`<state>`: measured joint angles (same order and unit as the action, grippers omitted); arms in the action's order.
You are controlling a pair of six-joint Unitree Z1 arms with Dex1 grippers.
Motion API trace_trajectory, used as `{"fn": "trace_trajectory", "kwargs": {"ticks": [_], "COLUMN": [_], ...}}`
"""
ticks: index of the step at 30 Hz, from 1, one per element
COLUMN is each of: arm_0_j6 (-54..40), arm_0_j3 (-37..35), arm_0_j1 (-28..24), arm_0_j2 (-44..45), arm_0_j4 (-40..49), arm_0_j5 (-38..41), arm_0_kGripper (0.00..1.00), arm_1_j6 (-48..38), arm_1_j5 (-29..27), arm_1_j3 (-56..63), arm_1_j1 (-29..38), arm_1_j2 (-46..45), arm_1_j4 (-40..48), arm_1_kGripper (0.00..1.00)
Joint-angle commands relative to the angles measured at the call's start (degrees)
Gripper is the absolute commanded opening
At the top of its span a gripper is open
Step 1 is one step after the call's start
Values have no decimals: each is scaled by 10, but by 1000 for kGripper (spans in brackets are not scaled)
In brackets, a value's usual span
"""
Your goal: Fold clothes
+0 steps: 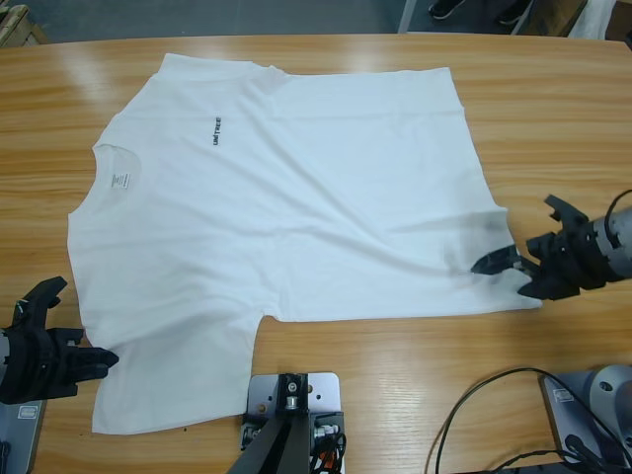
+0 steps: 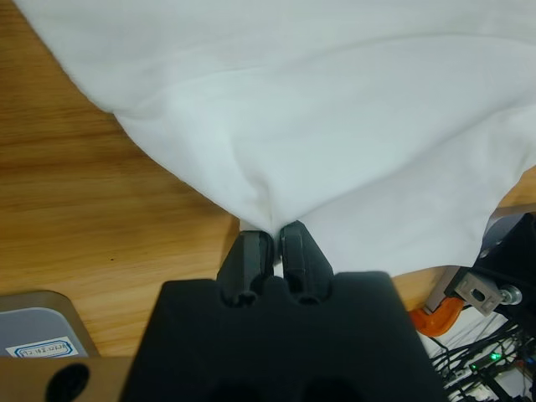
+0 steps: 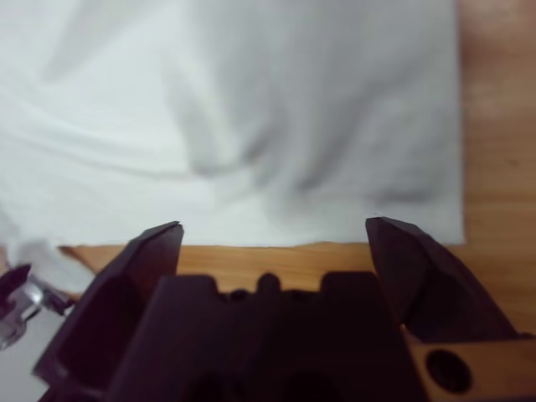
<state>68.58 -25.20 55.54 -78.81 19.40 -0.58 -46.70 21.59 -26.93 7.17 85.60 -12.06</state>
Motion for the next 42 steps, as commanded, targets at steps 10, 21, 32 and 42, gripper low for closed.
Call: {"fn": "trace_trajectory", "kwargs": {"ticks": [10, 21, 32, 42], "arm_0_j6": [-5, -9, -12, -13], "arm_0_j3": [-4, -6, -5, -6], "arm_0_j1": [4, 4, 4, 4], "arm_0_j2": [-10, -13, -13, -10], "arm_0_j4": [-1, -1, 1, 5], "arm_0_j5": [-7, -7, -7, -7], "arm_0_kGripper": [0, 0, 0, 0], "arm_1_j6": [-82, -92, -92, -98], "arm_1_j5": [-84, -72, -63, -64], "arm_1_j3": [38, 74, 84, 99], "arm_1_j1": [-8, -8, -8, -8], "arm_1_j2": [-44, 33, 24, -8], "arm_1_j4": [-23, 76, 104, 101], "arm_1_kGripper": [890, 904, 222, 0]}}
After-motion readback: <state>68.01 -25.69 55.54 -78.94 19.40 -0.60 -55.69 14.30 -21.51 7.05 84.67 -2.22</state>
